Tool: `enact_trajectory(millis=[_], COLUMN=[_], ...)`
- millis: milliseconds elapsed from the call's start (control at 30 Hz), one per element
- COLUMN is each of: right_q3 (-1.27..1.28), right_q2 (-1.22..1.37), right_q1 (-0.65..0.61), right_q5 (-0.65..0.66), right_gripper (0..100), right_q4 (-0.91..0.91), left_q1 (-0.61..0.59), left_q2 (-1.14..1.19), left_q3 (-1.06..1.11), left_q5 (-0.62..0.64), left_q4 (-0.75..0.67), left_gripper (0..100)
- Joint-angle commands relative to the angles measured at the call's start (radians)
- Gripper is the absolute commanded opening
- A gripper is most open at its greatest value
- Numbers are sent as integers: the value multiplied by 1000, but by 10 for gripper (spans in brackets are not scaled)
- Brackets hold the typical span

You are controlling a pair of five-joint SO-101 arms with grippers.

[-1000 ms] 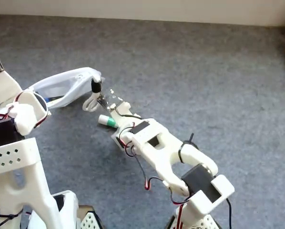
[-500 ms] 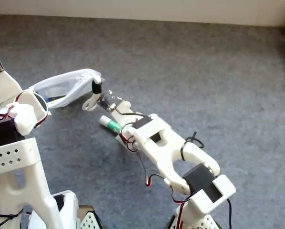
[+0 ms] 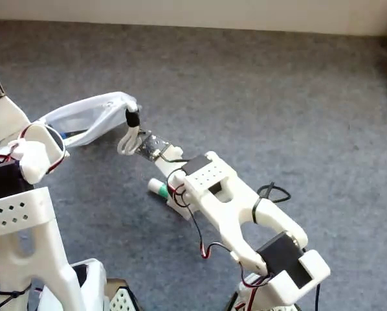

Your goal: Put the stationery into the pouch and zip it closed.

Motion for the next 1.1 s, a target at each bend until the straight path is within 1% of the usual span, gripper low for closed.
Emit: enact_trajectory(millis=[0, 367, 433, 533, 600, 767, 933, 1067], right_q3=[-27, -31, -31, -31, -31, -33, -33, -33], right_q2=[-62, -64, -68, -71, -71, -71, -64, -62], right_q1=[4, 4, 4, 4, 4, 2, -33, -56], right_q5=[17, 14, 9, 8, 8, 8, 3, -115], right_gripper=[5, 18, 63, 166, 213, 218, 218, 218], right_q4=[31, 33, 35, 36, 36, 22, -35, -114], left_q1=[-19, -19, -19, -19, -19, -19, -19, -19], left_q2=[-19, -19, -19, -19, -19, -19, -19, -19], left_q3=[-5, -5, -5, -5, -5, -7, -7, -7], left_q5=[3, 2, 2, 2, 2, 2, 2, 2], left_q4=[-18, -18, -18, -18, -20, -20, -20, -20], left_gripper=[8, 8, 8, 8, 8, 8, 8, 8])
